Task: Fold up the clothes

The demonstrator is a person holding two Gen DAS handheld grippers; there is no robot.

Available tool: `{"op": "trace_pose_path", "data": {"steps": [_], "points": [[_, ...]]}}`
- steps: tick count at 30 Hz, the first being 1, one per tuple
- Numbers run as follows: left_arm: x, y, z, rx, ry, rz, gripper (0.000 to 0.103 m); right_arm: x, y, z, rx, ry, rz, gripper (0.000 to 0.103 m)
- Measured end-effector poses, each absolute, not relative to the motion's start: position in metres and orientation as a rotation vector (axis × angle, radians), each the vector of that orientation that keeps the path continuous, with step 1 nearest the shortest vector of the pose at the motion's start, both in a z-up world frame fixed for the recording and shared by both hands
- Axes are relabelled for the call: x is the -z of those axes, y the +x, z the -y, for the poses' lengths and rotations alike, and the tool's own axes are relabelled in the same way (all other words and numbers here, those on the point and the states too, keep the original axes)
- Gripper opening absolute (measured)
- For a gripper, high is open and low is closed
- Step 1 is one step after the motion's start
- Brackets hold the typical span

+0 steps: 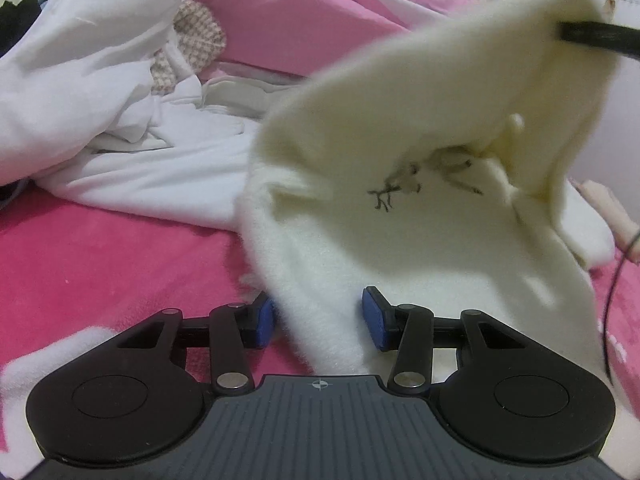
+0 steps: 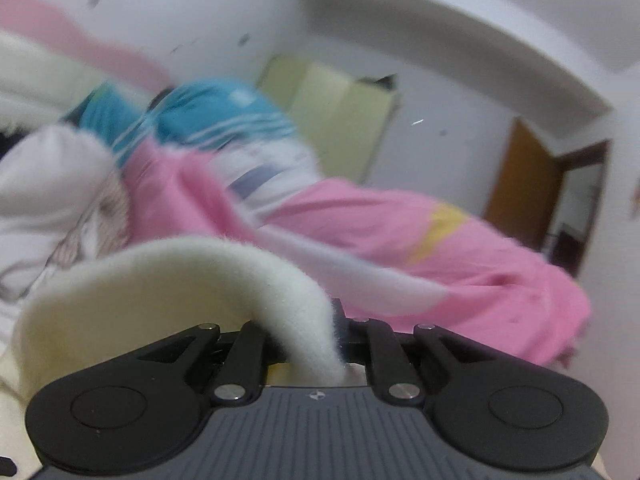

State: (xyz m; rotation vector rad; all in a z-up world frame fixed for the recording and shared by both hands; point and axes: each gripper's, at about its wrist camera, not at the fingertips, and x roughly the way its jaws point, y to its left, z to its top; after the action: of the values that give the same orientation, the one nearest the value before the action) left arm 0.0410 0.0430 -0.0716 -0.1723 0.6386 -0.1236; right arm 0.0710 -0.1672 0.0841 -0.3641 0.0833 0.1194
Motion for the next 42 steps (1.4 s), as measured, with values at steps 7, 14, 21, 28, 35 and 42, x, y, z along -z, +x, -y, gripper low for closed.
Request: {"op": "trace_pose_path", "data": {"steps": [7, 14, 21, 28, 35, 42], "points": [[0.064, 0.037, -0.028, 0.116, -0.114, -0.578, 0.025, -0.114, -0.006, 0.230, 0.059, -0.228, 0.064, 0.011], [0.036, 0.024, -0.014, 0.125, -0.143, -0.404, 0.019, -0.131, -0.082, 0.270, 0.171, -0.185, 0.146, 0.011], [-0.003, 0.010, -0.010, 0.151, -0.225, -0.220, 0.017, -0.142, -0.136, 0.282, 0.265, -0.220, 0.239, 0.011], [-0.049, -0.002, -0.027, 0.172, -0.286, -0.105, 0.016, -0.158, -0.168, 0.297, 0.259, -0.163, 0.312, 0.011], [-0.088, -0.031, -0.045, 0.166, -0.254, 0.035, 0.014, -0.165, -0.193, 0.294, 0.241, -0.165, 0.407, 0.011], [-0.132, -0.064, -0.066, 0.182, -0.244, 0.169, 0.014, -0.174, -0.221, 0.302, 0.189, -0.130, 0.505, 0.011]]}}
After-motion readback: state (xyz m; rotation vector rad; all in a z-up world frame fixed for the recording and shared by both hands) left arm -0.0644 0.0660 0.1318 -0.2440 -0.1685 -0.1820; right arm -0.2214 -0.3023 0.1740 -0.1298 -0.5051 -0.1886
